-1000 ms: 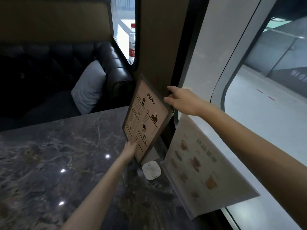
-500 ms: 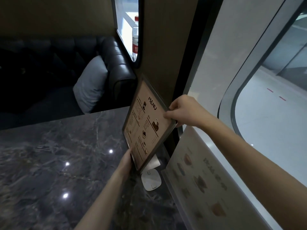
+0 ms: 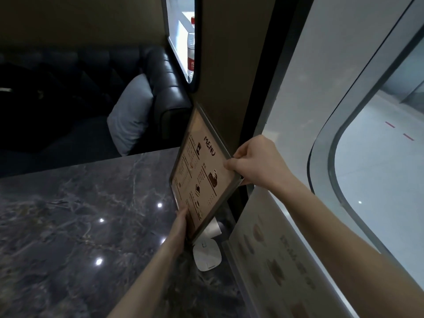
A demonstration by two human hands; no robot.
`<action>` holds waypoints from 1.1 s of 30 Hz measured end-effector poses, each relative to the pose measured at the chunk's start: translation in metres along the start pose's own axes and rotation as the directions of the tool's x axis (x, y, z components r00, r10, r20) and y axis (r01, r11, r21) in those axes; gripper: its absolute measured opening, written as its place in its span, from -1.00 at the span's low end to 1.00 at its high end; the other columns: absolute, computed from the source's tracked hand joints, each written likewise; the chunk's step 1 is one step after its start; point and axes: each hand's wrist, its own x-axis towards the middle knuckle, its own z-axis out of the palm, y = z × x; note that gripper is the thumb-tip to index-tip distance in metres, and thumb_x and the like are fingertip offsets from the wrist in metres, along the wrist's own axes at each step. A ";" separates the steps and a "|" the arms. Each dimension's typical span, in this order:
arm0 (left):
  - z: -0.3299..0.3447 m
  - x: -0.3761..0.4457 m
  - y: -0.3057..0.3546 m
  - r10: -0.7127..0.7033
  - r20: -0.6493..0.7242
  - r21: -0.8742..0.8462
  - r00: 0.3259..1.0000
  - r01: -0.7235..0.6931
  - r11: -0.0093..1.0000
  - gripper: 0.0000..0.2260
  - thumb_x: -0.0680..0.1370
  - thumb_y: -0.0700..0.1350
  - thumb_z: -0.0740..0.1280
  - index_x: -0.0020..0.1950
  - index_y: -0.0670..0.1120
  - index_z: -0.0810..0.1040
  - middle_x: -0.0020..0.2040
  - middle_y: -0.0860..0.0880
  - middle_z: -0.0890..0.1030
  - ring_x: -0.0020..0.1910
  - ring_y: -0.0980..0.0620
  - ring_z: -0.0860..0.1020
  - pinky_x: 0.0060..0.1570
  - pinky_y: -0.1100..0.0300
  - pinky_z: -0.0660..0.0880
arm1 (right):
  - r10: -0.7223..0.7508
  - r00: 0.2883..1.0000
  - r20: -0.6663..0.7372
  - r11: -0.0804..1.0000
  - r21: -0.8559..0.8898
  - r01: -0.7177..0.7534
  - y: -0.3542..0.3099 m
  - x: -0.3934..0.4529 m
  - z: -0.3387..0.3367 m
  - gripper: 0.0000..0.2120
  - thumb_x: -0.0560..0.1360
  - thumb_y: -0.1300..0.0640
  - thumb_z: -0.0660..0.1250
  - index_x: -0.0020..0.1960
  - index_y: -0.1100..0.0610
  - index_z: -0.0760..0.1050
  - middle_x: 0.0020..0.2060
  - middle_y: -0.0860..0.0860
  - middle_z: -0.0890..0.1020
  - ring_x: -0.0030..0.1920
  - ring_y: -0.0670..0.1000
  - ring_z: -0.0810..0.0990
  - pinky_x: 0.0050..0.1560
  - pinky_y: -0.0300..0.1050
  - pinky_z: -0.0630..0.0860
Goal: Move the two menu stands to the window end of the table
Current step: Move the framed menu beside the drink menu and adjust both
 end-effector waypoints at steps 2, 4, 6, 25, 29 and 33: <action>-0.002 0.002 0.000 -0.004 0.002 0.003 1.000 0.004 1.000 -0.60 0.58 0.12 0.12 0.29 -0.11 0.40 0.07 -0.14 0.62 0.02 -0.08 0.61 -0.07 0.07 0.55 | -0.003 1.000 -0.026 1.000 -0.021 0.003 0.000 0.002 -0.001 -0.81 0.46 0.16 0.35 -0.32 0.17 0.49 -0.14 0.10 0.67 -0.28 -0.04 0.64 -0.40 -0.27 0.59; -0.001 0.004 -0.001 -0.017 0.030 -0.017 0.999 0.017 1.000 -0.54 0.54 0.18 0.15 0.33 -0.07 0.40 0.18 -0.14 0.61 0.13 -0.10 0.60 0.04 0.03 0.55 | -0.001 0.999 -0.050 1.000 -0.029 0.000 0.001 0.004 -0.004 -0.82 0.46 0.15 0.35 -0.30 0.18 0.50 -0.13 0.11 0.68 -0.32 -0.06 0.62 -0.41 -0.27 0.57; 0.002 0.006 0.000 -0.018 0.038 0.009 0.999 0.018 1.000 -0.50 0.52 0.21 0.15 0.34 -0.06 0.39 0.21 -0.13 0.60 0.18 -0.10 0.58 0.13 0.01 0.52 | 0.007 0.998 -0.056 1.000 -0.027 -0.008 0.004 0.006 -0.008 -0.83 0.46 0.15 0.35 -0.27 0.21 0.51 -0.14 0.11 0.67 -0.35 -0.08 0.60 -0.42 -0.27 0.57; 0.023 0.016 -0.001 -0.038 0.102 0.112 0.994 0.026 0.993 -0.51 0.57 0.20 0.06 0.40 -0.05 0.29 0.18 -0.10 0.57 0.07 -0.04 0.58 -0.21 0.17 0.55 | 0.092 0.994 -0.067 0.996 0.014 -0.091 0.019 0.004 -0.025 -0.78 0.46 0.14 0.35 -0.32 0.19 0.47 -0.21 0.07 0.63 -0.30 -0.05 0.61 -0.37 -0.25 0.58; 0.028 0.012 -0.002 -0.047 0.126 0.107 0.991 0.034 0.994 -0.52 0.58 0.20 0.06 0.40 -0.03 0.30 0.14 -0.07 0.58 0.06 -0.03 0.58 -0.22 0.18 0.54 | 0.105 0.992 -0.075 0.994 0.024 -0.104 0.022 0.003 -0.027 -0.76 0.46 0.13 0.34 -0.34 0.18 0.46 -0.21 0.07 0.63 -0.32 -0.07 0.60 -0.36 -0.21 0.59; 0.033 0.007 0.000 -0.047 0.153 0.074 0.987 0.036 0.997 -0.54 0.59 0.17 0.06 0.41 -0.03 0.28 0.18 -0.12 0.57 0.06 -0.05 0.59 -0.32 0.22 0.58 | 0.108 0.991 -0.084 0.994 0.030 -0.106 0.026 0.001 -0.030 -0.80 0.46 0.13 0.35 -0.28 0.22 0.50 -0.22 0.05 0.61 -0.33 -0.07 0.60 -0.41 -0.24 0.58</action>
